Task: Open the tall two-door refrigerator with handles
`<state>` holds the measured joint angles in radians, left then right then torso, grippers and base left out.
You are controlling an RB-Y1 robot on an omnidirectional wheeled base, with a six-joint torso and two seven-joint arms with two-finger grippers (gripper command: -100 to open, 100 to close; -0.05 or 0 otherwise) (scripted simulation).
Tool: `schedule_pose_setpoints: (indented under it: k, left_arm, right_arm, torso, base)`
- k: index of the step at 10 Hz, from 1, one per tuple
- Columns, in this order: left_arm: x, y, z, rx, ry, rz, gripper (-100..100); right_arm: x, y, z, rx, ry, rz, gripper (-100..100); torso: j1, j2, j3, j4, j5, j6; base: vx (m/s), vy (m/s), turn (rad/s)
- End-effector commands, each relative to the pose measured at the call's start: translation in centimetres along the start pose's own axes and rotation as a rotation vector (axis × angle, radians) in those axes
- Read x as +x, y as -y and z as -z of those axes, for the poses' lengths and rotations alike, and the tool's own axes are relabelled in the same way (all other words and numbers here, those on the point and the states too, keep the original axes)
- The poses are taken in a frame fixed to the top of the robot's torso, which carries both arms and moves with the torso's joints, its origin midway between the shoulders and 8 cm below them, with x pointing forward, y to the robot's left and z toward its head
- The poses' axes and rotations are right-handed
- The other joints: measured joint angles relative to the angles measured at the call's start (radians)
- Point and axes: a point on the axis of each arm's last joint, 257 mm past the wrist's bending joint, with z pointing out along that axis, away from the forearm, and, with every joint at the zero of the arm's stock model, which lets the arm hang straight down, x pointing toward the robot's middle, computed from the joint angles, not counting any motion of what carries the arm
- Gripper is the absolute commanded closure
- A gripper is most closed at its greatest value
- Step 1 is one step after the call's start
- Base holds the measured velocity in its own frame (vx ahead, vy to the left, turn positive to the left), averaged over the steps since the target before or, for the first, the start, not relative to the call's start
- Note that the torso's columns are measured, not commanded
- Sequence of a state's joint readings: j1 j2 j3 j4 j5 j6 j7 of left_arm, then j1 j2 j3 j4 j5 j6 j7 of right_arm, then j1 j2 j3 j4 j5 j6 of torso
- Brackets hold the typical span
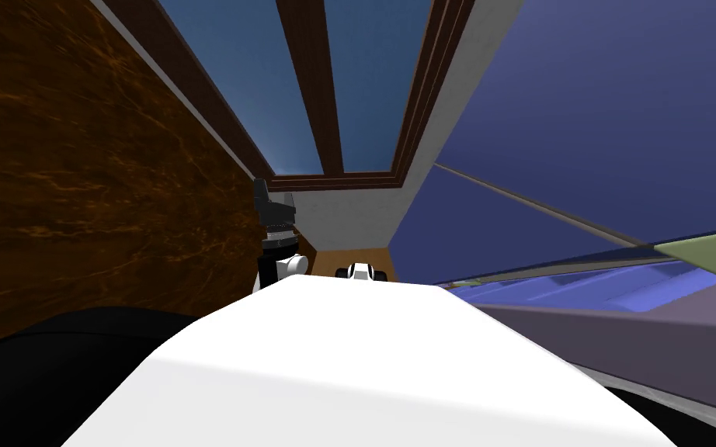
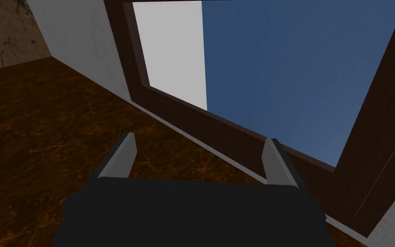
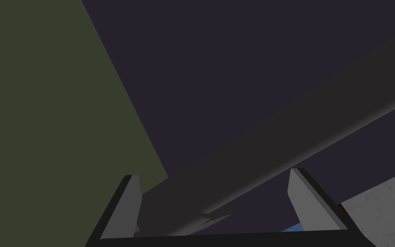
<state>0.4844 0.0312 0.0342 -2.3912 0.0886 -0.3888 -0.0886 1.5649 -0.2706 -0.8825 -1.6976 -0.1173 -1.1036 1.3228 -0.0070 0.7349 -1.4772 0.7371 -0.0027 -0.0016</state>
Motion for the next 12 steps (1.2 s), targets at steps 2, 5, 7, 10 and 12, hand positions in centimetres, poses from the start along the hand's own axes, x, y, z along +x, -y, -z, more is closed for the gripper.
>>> schedule_pose_setpoints:
  k: [2, 5, 7, 10, 12]
  left_arm:
    - [0.0, 0.0, 0.0, 0.000, 0.000, 0.000, 0]
    - [0.0, 0.0, 0.0, 0.000, 0.000, 0.000, 0]
    - [0.0, 0.0, 0.0, 0.000, 0.000, 0.000, 0]
    - [0.0, 0.0, 0.0, 0.000, 0.000, 0.000, 0]
    - [0.0, 0.0, 0.0, 0.000, 0.000, 0.000, 0]
  right_arm:
    - [-0.8, -0.5, -1.2, -0.069, 0.097, 0.002, 100]
    - [-0.6, -0.6, -1.5, -0.110, 0.157, -0.004, 100]
    - [-1.0, -0.8, -2.0, -0.145, 0.206, -0.003, 100]
    - [-2.1, -1.0, -2.9, -0.206, 0.294, 0.002, 100]
    - [-2.5, -1.0, -3.3, -0.240, 0.342, 0.006, 100]
  torso:
    - [-0.001, -0.002, -0.002, -0.001, 0.000, -0.001]
    - [-0.001, -0.003, -0.002, -0.001, -0.001, -0.003]
    - [0.000, -0.003, -0.002, -0.001, -0.001, -0.003]
    - [0.002, -0.001, -0.001, -0.001, 0.001, -0.001]
    - [0.004, 0.000, -0.001, 0.000, 0.002, 0.000]
  base:
    - [-0.094, -0.093, -0.119]
    - [-0.088, -0.095, -0.106]
    - [-0.071, -0.090, -0.115]
    - [-0.085, -0.099, -0.095]
    - [-0.086, -0.106, -0.097]
